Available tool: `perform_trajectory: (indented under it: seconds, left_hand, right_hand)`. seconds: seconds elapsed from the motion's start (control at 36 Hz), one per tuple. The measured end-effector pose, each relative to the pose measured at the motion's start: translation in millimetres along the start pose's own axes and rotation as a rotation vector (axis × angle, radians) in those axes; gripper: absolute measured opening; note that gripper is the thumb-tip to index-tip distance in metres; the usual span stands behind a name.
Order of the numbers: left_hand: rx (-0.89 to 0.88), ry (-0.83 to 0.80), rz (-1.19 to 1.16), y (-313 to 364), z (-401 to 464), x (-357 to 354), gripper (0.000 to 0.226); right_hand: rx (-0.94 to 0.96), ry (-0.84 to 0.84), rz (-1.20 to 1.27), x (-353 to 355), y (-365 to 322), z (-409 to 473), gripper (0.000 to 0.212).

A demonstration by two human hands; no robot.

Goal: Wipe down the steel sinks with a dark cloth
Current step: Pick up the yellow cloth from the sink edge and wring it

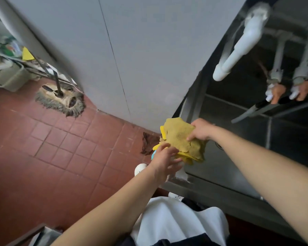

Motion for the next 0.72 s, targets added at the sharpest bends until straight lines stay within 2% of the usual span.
perform_trajectory:
  seconds: [0.06, 0.11, 0.17, 0.22, 0.28, 0.33, 0.42, 0.5, 0.56, 0.64, 0.72]
  left_hand:
    - [-0.151, 0.084, 0.174, 9, 3, 9, 0.045]
    - [-0.452, 0.205, 0.432, 27, 2, 15, 0.047]
    - [-0.762, 0.240, 0.666, 45, -10, 8, 0.051]
    - [-0.935, 0.234, 0.849, 56, -24, -5, 0.064]
    - [-1.019, 0.218, 0.981, 60, -35, -21, 0.078]
    - [-1.125, 0.213, 1.052, 61, -48, -34, 0.080]
    - [-1.277, 0.163, 1.030, 65, -64, -50, 0.066]
    - [-1.335, 0.030, 0.970, 63, -76, -72, 0.050]
    - [-1.401, -0.035, 0.962, 57, -87, -90, 0.042]
    - [-1.516, -0.112, 1.047, 44, -100, -119, 0.038]
    - [-1.546, -0.218, 1.175, 18, -114, -148, 0.041]
  right_hand:
    - [0.005, 0.028, 0.041, 2, -3, -8, 0.035]
    - [0.010, 0.030, 0.136, 5, -6, -17, 0.036]
    - [0.009, 0.062, 0.251, 13, -8, -27, 0.036]
    - [-0.002, 0.118, 0.409, 24, -10, -40, 0.033]
    - [-0.007, 0.181, 0.584, 38, -10, -56, 0.029]
    - [-0.009, 0.258, 0.694, 53, -6, -73, 0.026]
    - [-0.048, 0.353, 0.821, 70, 11, -102, 0.031]
    - [-0.117, 0.457, 0.925, 76, 37, -132, 0.055]
    - [-0.145, 0.514, 0.994, 76, 58, -150, 0.063]
    - [-0.191, 0.567, 1.045, 75, 99, -179, 0.057]
    - [-0.240, 0.601, 1.102, 67, 147, -209, 0.038]
Point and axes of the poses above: each hand's wrist, its own z-axis towards the middle knuckle, its own x-axis out of the back of the hand, y = z × x, the point moved 6 cm from there along z, towards the middle knuckle, and after that the axes turned 13 degrees about y, right-handed, at the moved point
